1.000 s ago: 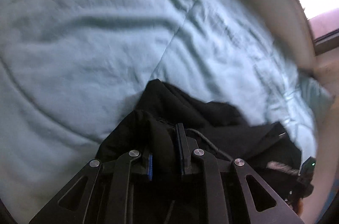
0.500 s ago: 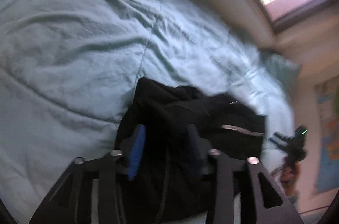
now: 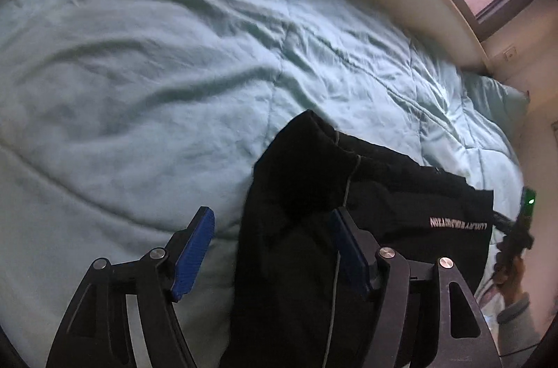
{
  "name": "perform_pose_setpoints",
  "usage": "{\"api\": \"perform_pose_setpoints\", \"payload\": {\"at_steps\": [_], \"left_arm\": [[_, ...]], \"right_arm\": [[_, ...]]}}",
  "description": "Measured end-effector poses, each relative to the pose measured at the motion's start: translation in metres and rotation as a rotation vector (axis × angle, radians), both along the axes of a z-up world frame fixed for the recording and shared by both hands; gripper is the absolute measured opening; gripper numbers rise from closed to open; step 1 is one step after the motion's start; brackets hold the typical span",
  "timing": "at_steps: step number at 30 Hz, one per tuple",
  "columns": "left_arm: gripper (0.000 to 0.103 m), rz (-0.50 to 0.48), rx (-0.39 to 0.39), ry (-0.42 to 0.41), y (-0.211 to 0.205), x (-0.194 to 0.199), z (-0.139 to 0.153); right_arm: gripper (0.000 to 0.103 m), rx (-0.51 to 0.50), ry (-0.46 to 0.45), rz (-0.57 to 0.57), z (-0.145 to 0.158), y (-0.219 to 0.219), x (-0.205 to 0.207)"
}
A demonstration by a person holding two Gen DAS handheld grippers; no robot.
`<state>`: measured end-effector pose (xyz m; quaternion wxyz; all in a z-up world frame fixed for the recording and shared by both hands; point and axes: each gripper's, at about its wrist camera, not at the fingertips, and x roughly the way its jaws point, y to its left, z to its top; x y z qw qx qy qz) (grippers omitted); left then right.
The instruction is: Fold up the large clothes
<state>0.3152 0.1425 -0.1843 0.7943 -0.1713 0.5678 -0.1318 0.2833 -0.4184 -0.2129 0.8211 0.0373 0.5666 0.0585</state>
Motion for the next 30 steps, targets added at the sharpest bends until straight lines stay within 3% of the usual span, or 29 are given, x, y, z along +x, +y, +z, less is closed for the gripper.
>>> {"api": "perform_pose_setpoints", "payload": {"at_steps": [3, 4, 6, 7, 10, 15, 18, 21, 23, 25, 26, 29, 30], "left_arm": [[0.071, 0.002, -0.105, 0.076, -0.004, 0.024, -0.029], [0.069, 0.003, -0.124, 0.086, -0.007, 0.028, -0.034], [0.035, -0.005, -0.121, 0.059, -0.018, 0.032, -0.034], [0.012, -0.021, -0.075, 0.035, -0.025, 0.03, -0.028], [0.011, -0.035, 0.013, -0.081, -0.034, 0.017, 0.009], [0.011, 0.024, -0.039, -0.161, -0.028, 0.045, 0.057], [0.011, 0.026, 0.075, -0.128, -0.049, 0.08, 0.033], [0.012, 0.017, 0.127, -0.01, -0.063, 0.098, -0.025], [0.018, 0.006, 0.164, 0.047, -0.07, 0.1, -0.058], [0.023, 0.046, 0.132, 0.088, -0.064, 0.1, -0.081], [0.023, 0.064, 0.097, 0.096, -0.058, 0.101, -0.085], [0.025, 0.103, 0.0, 0.106, -0.041, 0.102, -0.075], [0.025, 0.106, -0.012, 0.084, -0.036, 0.099, -0.066]], "right_arm": [[0.079, 0.029, 0.052, 0.041, -0.023, 0.003, 0.012], [0.063, 0.033, 0.055, 0.041, -0.027, 0.006, 0.014], [0.029, 0.015, 0.039, 0.067, -0.027, 0.015, 0.012], [0.025, -0.029, 0.019, 0.068, -0.022, 0.019, 0.009], [0.019, -0.118, -0.082, 0.023, 0.009, 0.016, -0.005], [0.014, -0.126, -0.217, -0.083, 0.068, -0.009, 0.016], [0.013, -0.223, -0.187, -0.172, 0.049, -0.02, 0.06], [0.013, -0.101, -0.046, -0.21, 0.002, -0.036, 0.09], [0.013, -0.039, -0.015, -0.196, -0.012, -0.033, 0.088], [0.024, 0.012, 0.013, -0.182, -0.022, -0.029, 0.078], [0.024, 0.013, 0.015, -0.184, -0.024, -0.029, 0.075], [0.024, 0.041, -0.002, -0.18, -0.011, -0.029, 0.06], [0.029, 0.067, -0.017, -0.171, -0.001, -0.026, 0.052]]}}
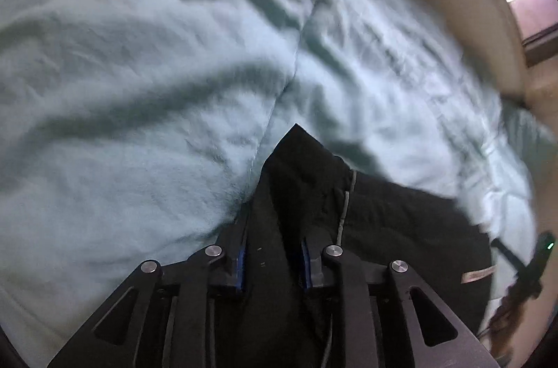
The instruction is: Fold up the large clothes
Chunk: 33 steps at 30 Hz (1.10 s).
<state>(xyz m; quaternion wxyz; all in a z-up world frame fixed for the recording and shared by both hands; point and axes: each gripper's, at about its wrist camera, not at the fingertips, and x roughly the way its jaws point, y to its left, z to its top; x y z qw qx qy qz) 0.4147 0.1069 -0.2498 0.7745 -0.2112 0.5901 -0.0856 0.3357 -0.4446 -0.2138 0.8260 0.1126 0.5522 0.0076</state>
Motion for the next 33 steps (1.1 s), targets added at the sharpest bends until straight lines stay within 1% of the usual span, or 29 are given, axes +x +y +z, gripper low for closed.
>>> {"api": "perform_pose_setpoints", "payload": {"at_steps": [1, 2, 3, 4, 5, 6, 8, 10, 11, 12, 13, 14, 15, 16, 17, 18, 19, 20, 21, 22, 23, 24, 25, 27, 29, 30, 31, 32, 33], "left_arm": [[0.026, -0.002, -0.002, -0.028, 0.005, -0.004, 0.012], [0.027, -0.006, 0.003, -0.054, 0.01, -0.009, 0.025], [0.027, -0.009, 0.0, -0.079, 0.014, -0.015, 0.037], [0.028, -0.013, -0.013, -0.113, 0.019, -0.022, 0.053], [0.031, -0.014, -0.022, -0.139, 0.023, -0.028, 0.064], [0.033, -0.007, -0.021, -0.167, 0.029, -0.036, 0.078], [0.037, 0.023, 0.013, -0.205, 0.037, -0.05, 0.097], [0.037, 0.036, 0.028, -0.225, 0.036, -0.067, 0.111], [0.037, 0.021, 0.027, -0.231, 0.029, -0.077, 0.116], [0.037, -0.002, 0.019, -0.238, 0.019, -0.087, 0.118], [0.037, -0.036, 0.012, -0.232, 0.004, -0.098, 0.117], [0.037, -0.074, 0.004, -0.212, -0.015, -0.109, 0.112], [0.037, -0.108, 0.004, -0.187, -0.031, -0.118, 0.105], [0.037, -0.146, 0.027, -0.152, -0.049, -0.127, 0.093], [0.037, -0.175, 0.082, -0.11, -0.063, -0.134, 0.076], [0.037, -0.184, 0.126, -0.074, -0.072, -0.136, 0.062], [0.037, -0.175, 0.145, -0.045, -0.076, -0.138, 0.045], [0.037, -0.126, 0.111, -0.038, -0.071, -0.137, 0.031], [0.037, -0.069, 0.053, -0.037, -0.062, -0.135, 0.023], [0.037, -0.04, 0.014, -0.024, -0.056, -0.132, 0.022], [0.037, -0.034, 0.001, -0.016, -0.054, -0.129, 0.025], [0.037, -0.035, 0.002, -0.017, -0.053, -0.128, 0.029], [0.037, -0.038, 0.008, -0.035, -0.053, -0.13, 0.038], [0.037, -0.069, 0.002, -0.083, -0.057, -0.145, 0.055], [0.037, -0.113, -0.023, -0.124, -0.061, -0.165, 0.072], [0.037, -0.131, -0.033, -0.131, -0.063, -0.174, 0.076], [0.04, -0.156, -0.044, -0.126, -0.067, -0.183, 0.075], [0.044, -0.177, -0.041, -0.1, -0.073, -0.189, 0.069], [0.044, -0.189, -0.03, -0.072, -0.074, -0.192, 0.063]], "right_arm": [[0.04, 0.028, -0.015, 0.018, 0.012, 0.005, -0.008], [0.047, 0.053, -0.028, 0.047, 0.023, 0.01, -0.015], [0.058, 0.061, -0.043, 0.071, 0.034, 0.015, -0.023], [0.064, 0.054, -0.061, 0.106, 0.047, 0.027, -0.032], [0.065, 0.055, -0.061, 0.134, 0.054, 0.036, -0.038], [0.066, 0.068, -0.053, 0.187, 0.063, 0.052, -0.049], [0.066, 0.062, -0.025, 0.242, 0.071, 0.078, -0.063], [0.067, 0.084, 0.003, 0.272, 0.071, 0.102, -0.075], [0.067, 0.092, 0.015, 0.276, 0.069, 0.112, -0.08], [0.067, 0.07, 0.033, 0.28, 0.063, 0.129, -0.083], [0.067, 0.022, 0.037, 0.274, 0.057, 0.142, -0.085], [0.067, -0.016, 0.045, 0.257, 0.047, 0.152, -0.083], [0.07, -0.04, 0.062, 0.244, 0.035, 0.161, -0.082], [0.082, -0.076, 0.068, 0.237, 0.024, 0.168, -0.08], [0.089, -0.125, 0.073, 0.235, 0.011, 0.175, -0.077], [0.098, -0.167, 0.085, 0.23, -0.001, 0.177, -0.074], [0.1, -0.177, 0.104, 0.226, -0.014, 0.177, -0.071], [0.1, -0.155, 0.114, 0.216, -0.022, 0.174, -0.069], [0.1, -0.115, 0.116, 0.199, -0.029, 0.167, -0.067], [0.1, -0.094, 0.116, 0.182, -0.03, 0.162, -0.066], [0.099, -0.084, 0.124, 0.178, -0.029, 0.159, -0.065], [0.095, -0.083, 0.125, 0.184, -0.024, 0.158, -0.065], [0.087, -0.076, 0.119, 0.183, -0.017, 0.156, -0.069], [0.08, -0.041, 0.09, 0.196, 0.002, 0.154, -0.08], [0.08, -0.01, 0.033, 0.215, 0.025, 0.151, -0.101], [0.08, -0.003, 0.011, 0.222, 0.031, 0.152, -0.11], [0.08, -0.002, -0.001, 0.229, 0.035, 0.153, -0.118], [0.08, -0.011, 0.017, 0.238, 0.031, 0.157, -0.126], [0.073, -0.026, 0.058, 0.246, 0.02, 0.162, -0.13]]}}
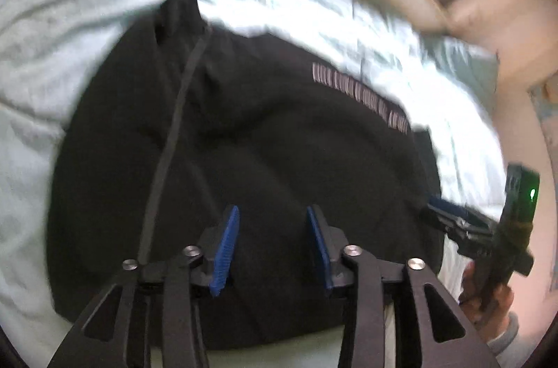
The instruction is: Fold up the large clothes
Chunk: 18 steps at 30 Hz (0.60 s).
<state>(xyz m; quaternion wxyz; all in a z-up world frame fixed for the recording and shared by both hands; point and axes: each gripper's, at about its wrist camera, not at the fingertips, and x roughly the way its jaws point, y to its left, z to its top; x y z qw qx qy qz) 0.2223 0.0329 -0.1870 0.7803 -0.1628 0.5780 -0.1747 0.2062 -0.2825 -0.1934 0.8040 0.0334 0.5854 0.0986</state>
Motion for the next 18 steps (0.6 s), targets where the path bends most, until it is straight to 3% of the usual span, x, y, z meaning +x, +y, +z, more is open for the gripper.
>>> {"api": "perform_pose_setpoints", "payload": {"at_steps": [2, 5, 7, 11, 15, 18], "left_arm": [[0.044, 0.005, 0.028, 0.037, -0.007, -0.003, -0.022], [0.044, 0.048, -0.004, 0.098, -0.001, 0.005, -0.035], [0.044, 0.045, 0.0, 0.094, 0.001, 0.009, -0.023], [0.044, 0.039, 0.117, 0.018, 0.022, 0.003, 0.009], [0.046, 0.171, 0.085, 0.023, 0.082, 0.012, 0.024], [0.061, 0.265, 0.039, 0.047, 0.115, 0.026, 0.021]], "right_arm": [[0.072, -0.051, 0.076, -0.006, -0.028, 0.008, -0.001], [0.073, -0.026, 0.115, -0.041, -0.043, 0.006, 0.004], [0.073, 0.003, 0.121, -0.049, -0.034, 0.0, 0.007], [0.073, 0.081, 0.089, -0.064, -0.009, -0.031, -0.007], [0.081, 0.079, 0.046, -0.139, 0.005, -0.077, -0.019], [0.083, 0.1, 0.025, -0.23, 0.01, -0.12, -0.018]]}}
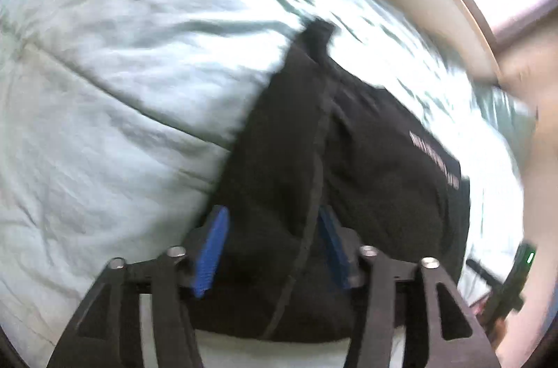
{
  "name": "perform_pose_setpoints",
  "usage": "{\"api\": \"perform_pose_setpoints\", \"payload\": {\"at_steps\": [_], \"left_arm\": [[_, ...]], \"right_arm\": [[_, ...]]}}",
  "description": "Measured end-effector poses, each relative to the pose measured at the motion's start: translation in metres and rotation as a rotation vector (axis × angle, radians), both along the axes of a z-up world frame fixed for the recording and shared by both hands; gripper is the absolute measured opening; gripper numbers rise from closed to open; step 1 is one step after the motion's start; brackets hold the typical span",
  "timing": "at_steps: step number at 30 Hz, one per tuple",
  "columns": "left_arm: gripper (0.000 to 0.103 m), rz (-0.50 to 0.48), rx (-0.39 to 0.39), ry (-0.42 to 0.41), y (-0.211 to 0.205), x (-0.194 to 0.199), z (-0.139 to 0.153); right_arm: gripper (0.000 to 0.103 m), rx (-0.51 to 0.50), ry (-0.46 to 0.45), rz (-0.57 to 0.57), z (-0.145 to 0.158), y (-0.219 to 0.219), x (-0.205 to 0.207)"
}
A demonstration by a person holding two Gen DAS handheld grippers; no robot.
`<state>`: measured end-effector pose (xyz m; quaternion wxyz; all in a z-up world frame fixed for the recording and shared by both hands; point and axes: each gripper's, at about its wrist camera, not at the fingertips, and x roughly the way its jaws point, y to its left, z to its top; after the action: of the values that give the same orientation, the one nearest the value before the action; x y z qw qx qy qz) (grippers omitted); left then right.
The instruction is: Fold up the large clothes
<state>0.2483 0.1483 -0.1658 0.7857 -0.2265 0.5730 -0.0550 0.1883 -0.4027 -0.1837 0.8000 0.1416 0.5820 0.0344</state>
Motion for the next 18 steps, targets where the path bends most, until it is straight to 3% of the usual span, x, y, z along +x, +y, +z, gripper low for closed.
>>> {"api": "perform_pose_setpoints", "payload": {"at_steps": [4, 11, 18], "left_arm": [[0.066, 0.073, -0.13, 0.053, 0.033, 0.028, -0.024], [0.066, -0.044, -0.284, 0.152, 0.022, 0.056, -0.081], [0.077, -0.084, -0.349, 0.19, 0.002, 0.065, -0.116]], "right_arm": [[0.083, 0.027, -0.01, -0.104, -0.007, -0.042, 0.013], [0.084, 0.084, 0.034, -0.14, -0.047, -0.065, 0.036], [0.097, 0.307, 0.077, -0.184, -0.103, -0.08, 0.047]]}}
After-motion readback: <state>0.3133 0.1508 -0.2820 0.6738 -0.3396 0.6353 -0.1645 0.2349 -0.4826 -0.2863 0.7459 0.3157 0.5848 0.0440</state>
